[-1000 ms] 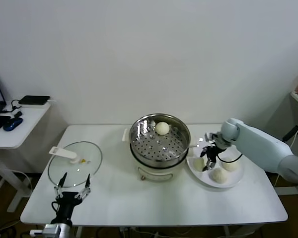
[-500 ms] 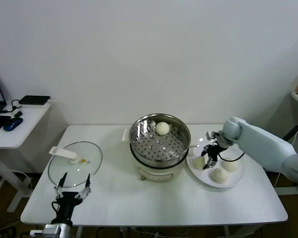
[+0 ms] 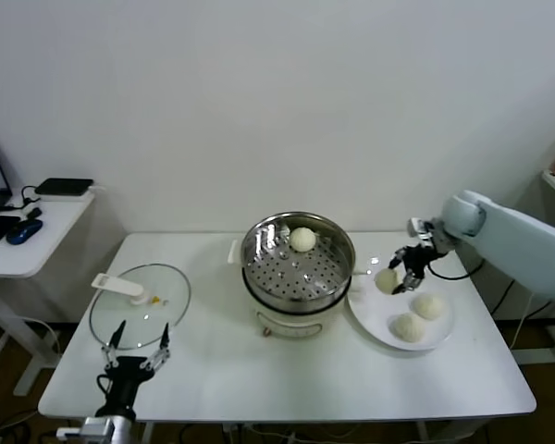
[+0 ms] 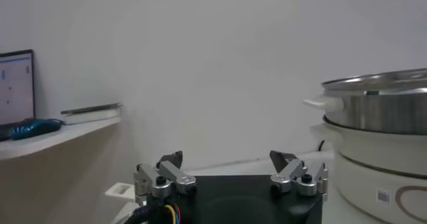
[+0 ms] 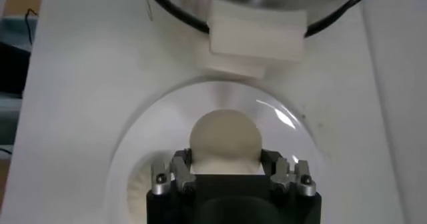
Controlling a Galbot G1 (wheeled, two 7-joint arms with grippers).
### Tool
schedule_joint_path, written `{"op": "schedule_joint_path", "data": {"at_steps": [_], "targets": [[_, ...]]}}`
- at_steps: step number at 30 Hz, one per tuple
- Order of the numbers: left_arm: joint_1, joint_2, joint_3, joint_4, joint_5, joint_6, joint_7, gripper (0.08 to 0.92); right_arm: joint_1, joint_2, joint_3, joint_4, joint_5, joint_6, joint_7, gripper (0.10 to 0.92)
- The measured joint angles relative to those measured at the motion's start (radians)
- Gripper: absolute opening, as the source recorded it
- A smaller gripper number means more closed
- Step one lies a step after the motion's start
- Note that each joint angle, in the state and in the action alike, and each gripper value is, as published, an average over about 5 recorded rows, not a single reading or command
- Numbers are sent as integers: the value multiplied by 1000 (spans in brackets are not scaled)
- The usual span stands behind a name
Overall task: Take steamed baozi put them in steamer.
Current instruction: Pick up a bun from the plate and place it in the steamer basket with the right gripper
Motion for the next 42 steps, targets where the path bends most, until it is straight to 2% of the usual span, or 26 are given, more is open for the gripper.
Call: {"op": "schedule_joint_path", "data": {"at_steps": [10, 20, 28, 42], "targets": [[-1, 0, 11, -5, 10, -4, 0, 823, 280, -15, -203, 149, 180, -28, 2, 670], [0, 0, 14, -17, 11, -4, -1, 823, 396, 121, -288, 170, 334, -70, 26, 670], [6, 12, 3, -28, 10, -4, -6, 823, 377, 299, -301, 82, 388, -81, 34, 670], [-4, 22, -5, -27, 9, 1, -13, 823, 247, 586, -295, -199, 380, -72, 23, 670]]}}
